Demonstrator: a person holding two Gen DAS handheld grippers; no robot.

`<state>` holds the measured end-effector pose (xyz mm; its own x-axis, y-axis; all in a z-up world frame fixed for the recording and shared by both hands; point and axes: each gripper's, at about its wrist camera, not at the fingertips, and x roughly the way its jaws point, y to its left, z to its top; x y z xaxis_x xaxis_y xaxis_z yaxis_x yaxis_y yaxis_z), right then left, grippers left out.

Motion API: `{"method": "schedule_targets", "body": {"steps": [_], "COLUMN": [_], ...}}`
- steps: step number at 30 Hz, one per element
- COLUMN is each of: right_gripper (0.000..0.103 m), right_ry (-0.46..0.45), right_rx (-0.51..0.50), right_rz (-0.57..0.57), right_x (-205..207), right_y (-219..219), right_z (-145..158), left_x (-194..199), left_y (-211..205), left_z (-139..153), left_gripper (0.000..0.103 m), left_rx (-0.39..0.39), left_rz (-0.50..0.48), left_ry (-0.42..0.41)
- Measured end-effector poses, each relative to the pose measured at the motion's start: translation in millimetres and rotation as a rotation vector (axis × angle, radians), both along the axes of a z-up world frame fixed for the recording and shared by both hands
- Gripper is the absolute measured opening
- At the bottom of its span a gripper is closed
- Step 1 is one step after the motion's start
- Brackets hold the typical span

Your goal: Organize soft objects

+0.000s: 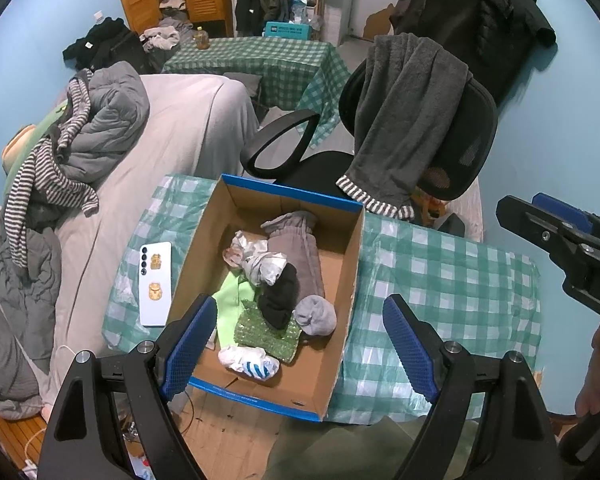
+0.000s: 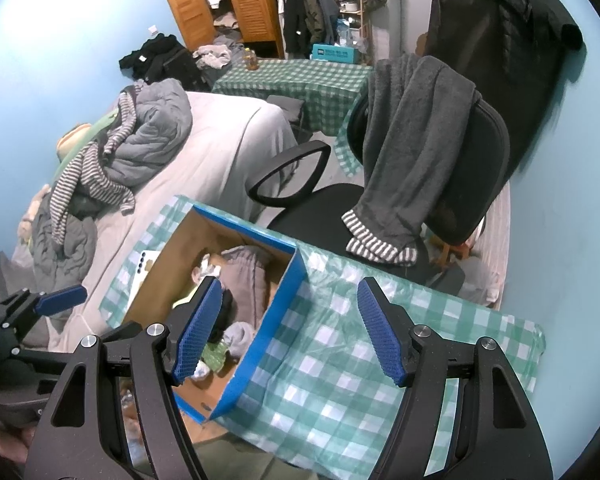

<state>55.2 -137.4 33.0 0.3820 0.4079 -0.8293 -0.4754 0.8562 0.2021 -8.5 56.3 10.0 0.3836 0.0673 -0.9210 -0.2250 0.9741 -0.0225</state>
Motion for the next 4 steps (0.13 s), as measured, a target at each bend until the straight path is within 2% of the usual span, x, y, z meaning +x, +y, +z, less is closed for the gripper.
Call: {"method": "schedule_targets", "body": {"steps": [4], "right_gripper": [0.070], "right_ry": [0.000], "right_rx": [0.002], "right_rz": [0.000], "right_x": [-1.6], "right_y": [-0.3], "right_z": [-1.1], "left_x": [3.3], "left_y": [-1.8], "left_z": [-0.8], "left_gripper": [0.086], "left_rx": [0.002], "left_rz": [0.005], "left_ry": [0.000]}}
